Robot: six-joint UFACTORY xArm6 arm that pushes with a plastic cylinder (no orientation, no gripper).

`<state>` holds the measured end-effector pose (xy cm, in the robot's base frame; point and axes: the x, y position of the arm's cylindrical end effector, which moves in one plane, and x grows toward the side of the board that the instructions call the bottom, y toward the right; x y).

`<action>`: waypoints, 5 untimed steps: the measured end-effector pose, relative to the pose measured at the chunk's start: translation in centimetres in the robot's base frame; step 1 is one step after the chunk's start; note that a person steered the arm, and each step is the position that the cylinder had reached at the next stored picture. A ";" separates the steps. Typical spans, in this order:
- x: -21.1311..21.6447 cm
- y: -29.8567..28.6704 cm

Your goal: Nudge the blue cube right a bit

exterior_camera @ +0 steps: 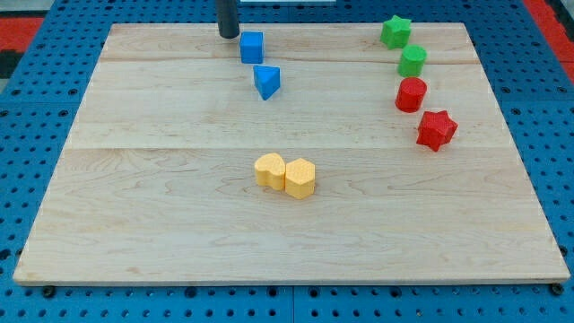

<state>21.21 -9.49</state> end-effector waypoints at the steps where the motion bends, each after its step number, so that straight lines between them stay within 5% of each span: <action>1: 0.0 -0.6; 4: 1.2 -0.3; 5: 1.4 4.2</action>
<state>22.61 -5.28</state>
